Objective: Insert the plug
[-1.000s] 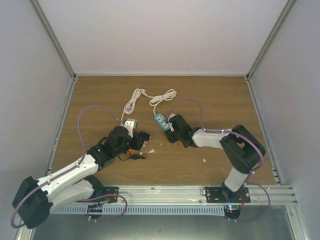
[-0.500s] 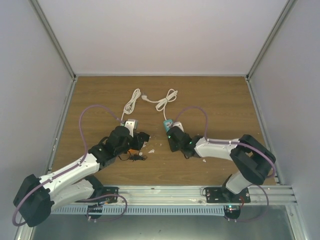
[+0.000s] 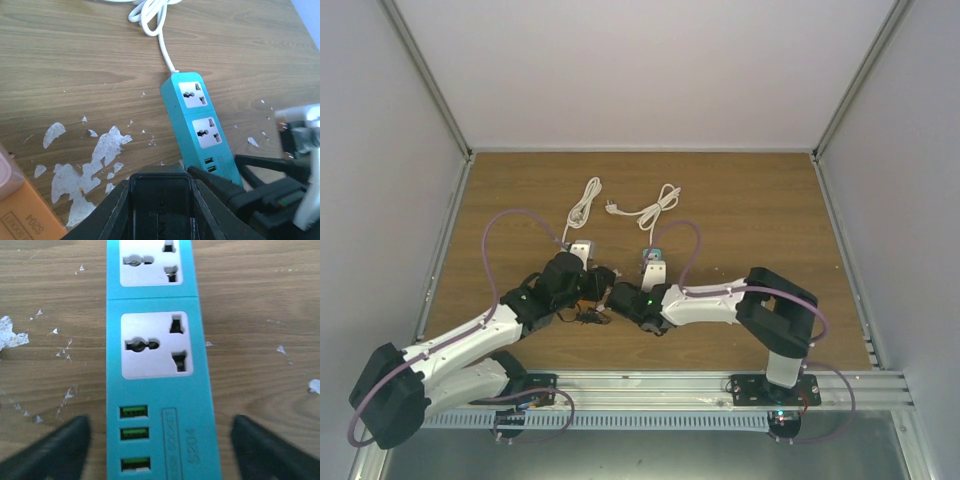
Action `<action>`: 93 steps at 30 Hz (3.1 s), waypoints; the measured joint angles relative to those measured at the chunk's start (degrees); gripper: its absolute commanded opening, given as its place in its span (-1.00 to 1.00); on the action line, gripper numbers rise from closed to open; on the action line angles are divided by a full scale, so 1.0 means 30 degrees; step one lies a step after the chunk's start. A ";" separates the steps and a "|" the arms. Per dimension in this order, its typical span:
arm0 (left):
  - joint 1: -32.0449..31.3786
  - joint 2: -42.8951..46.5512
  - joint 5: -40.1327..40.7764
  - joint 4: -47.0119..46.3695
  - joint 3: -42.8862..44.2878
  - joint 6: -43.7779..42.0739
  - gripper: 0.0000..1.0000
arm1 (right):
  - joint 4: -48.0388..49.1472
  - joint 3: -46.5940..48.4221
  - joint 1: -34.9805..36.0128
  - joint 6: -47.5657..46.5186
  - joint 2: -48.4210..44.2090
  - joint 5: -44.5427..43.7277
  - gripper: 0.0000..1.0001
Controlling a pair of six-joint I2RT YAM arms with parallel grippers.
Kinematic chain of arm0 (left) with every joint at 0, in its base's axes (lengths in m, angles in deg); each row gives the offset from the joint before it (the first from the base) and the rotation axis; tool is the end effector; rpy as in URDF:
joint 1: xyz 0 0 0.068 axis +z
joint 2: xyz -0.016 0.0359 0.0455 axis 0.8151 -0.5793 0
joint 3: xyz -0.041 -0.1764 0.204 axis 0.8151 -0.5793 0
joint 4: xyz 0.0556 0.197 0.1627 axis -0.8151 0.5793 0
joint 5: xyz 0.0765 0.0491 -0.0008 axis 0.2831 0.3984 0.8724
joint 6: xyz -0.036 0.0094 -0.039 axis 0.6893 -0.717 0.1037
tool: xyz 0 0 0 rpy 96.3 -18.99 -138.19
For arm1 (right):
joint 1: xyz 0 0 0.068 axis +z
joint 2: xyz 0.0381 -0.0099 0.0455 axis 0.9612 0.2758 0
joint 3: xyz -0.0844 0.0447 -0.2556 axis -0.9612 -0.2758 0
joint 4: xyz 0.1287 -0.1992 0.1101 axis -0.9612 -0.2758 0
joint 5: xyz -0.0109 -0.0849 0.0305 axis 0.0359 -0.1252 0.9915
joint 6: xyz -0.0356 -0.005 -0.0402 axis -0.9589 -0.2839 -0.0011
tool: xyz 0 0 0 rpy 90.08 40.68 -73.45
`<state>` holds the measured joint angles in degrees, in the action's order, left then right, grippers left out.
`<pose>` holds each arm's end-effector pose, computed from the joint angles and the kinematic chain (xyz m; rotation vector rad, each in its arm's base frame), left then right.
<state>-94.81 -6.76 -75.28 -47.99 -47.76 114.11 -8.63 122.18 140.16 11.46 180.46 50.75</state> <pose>0.1620 -0.1350 0.2092 0.1040 2.2750 -0.6618 0.1532 0.2916 0.1354 0.1607 2.4152 -0.0238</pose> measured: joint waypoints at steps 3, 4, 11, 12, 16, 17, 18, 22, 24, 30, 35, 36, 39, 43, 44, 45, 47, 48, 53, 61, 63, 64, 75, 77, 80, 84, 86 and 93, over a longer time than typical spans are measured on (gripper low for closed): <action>-0.0109 -0.0044 0.0328 0.0379 0.0197 0.0117 -1.00 | -0.0219 -0.0685 0.0364 0.0233 -0.1027 -0.0452 0.99; -0.0146 -0.0109 0.0437 0.0415 0.0291 0.0124 -1.00 | -0.0306 -0.1086 0.0415 0.0277 -0.1719 -0.0561 0.99; -0.0874 -0.1727 0.1472 0.1129 0.1989 0.0364 -1.00 | -0.0561 -0.4044 0.0364 -0.0226 -0.9012 -0.1661 0.99; -0.1086 -0.2098 0.1661 0.1275 0.2361 0.0415 -1.00 | -0.0481 -0.4605 0.0219 -0.0583 -1.0499 -0.1719 0.99; -0.2120 -0.4044 0.2346 0.1617 0.4160 0.0605 -1.00 | 0.0328 -0.6594 -0.2273 -0.2390 -1.6109 -0.1209 0.99; -0.2368 -0.4575 0.2455 0.1654 0.4605 0.0634 -1.00 | 0.0444 -0.6914 -0.3279 -0.2827 -1.7238 -0.1107 0.99; -0.2594 -0.5107 0.2572 0.1683 0.5020 0.0663 -1.00 | 0.0568 -0.7155 -0.4218 -0.3271 -1.8098 -0.1035 0.99; -0.3504 -0.7635 0.3264 0.2106 0.7118 0.0969 -1.00 | 0.0991 -0.7672 -0.6222 -0.4714 -1.9300 -0.1035 0.99; -0.3854 -0.8983 0.3716 0.2521 0.8393 0.1078 -1.00 | 0.1450 -0.8072 -0.7074 -0.5355 -1.8994 -0.0787 0.99; -0.4692 -1.2713 0.5472 0.3672 1.1621 0.1741 -1.00 | 0.2368 -0.9559 -0.9435 -0.7002 -1.7471 0.1042 0.99; -0.5042 -1.4775 0.7111 0.4911 1.2968 0.2630 -1.00 | 0.3031 -0.9683 -0.9508 -0.7519 -1.8309 0.1916 0.99; -0.5064 -1.4943 0.7373 0.5085 1.3253 0.2783 -1.00 | 0.3118 -0.9704 -0.9515 -0.7570 -1.8593 0.2033 0.99; -0.5085 -1.5271 0.7992 0.5559 1.3682 0.3228 -1.00 | 0.3315 -0.9806 -0.9530 -0.7686 -1.9161 0.2295 0.99; -0.5136 -1.5329 0.8786 0.5967 1.3712 0.3934 -1.00 | 0.3410 -0.9901 -0.9530 -0.7832 -1.9322 0.2565 0.99; -0.5136 -1.5329 0.8896 0.6033 1.3712 0.4036 -1.00 | 0.3417 -0.9901 -0.9530 -0.7861 -1.9322 0.2616 0.99; -0.5144 -1.5329 0.8990 0.6076 1.3712 0.4116 -1.00 | 0.3417 -0.9901 -0.9530 -0.7898 -1.9322 0.2659 0.99; -0.5144 -1.5329 0.9078 0.6120 1.3712 0.4138 -1.00 | 0.3424 -0.9901 -0.9530 -0.7963 -1.9322 0.2739 0.99; -0.5136 -1.5329 0.9085 0.6120 1.3712 0.4138 -1.00 | 0.3432 -0.9908 -0.9530 -0.7970 -1.9322 0.2761 0.99; -0.5136 -1.5453 0.9078 0.6171 1.3908 0.4087 -1.00 | 0.3468 -0.9974 -0.9530 -0.8036 -1.9322 0.3002 0.99; -0.5166 -1.6429 0.9071 0.6207 1.5089 0.3891 -1.00 | 0.3934 -0.9989 -0.9530 -0.8327 -1.9220 0.3198 0.99; -0.5173 -1.6662 0.9085 0.6215 1.5373 0.3832 -1.00 | 0.3942 -0.9996 -0.9530 -0.8342 -1.9212 0.3271 0.99; -0.5173 -1.6779 0.9107 0.6215 1.5533 0.3803 -1.00 | 0.3942 -0.9996 -0.9530 -0.8349 -1.9212 0.3308 0.99; -0.4976 -1.7464 0.9224 0.6237 1.6378 0.3541 -1.00 | 0.4014 -1.0003 -0.9530 -0.8473 -1.9212 0.3461 0.99; -0.4874 -1.7602 0.9311 0.6229 1.6524 0.3555 -1.00 | 0.4022 -1.0010 -0.9530 -0.8473 -1.9212 0.3468 0.99; -0.4721 -1.7668 0.9435 0.6200 1.6538 0.3585 -1.00 | 0.4073 -1.0018 -0.9530 -0.8480 -1.9212 0.3475 0.99; -0.4546 -1.7762 0.9544 0.6178 1.6633 0.3643 -1.00 | 0.4153 -1.0105 -0.9530 -0.8502 -1.9212 0.3519 0.99; -0.4452 -1.7799 0.9581 0.6186 1.6684 0.3781 -1.00 | 0.4160 -1.0142 -0.9530 -0.8531 -1.9212 0.3534 0.99; -0.4415 -1.7799 0.9486 0.6200 1.6684 0.3978 -1.00 | 0.4175 -1.0163 -0.9530 -0.8619 -1.9154 0.3534 0.99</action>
<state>-108.05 -60.16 -46.83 -29.39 2.29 126.05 3.90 91.69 111.57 -14.39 122.99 61.35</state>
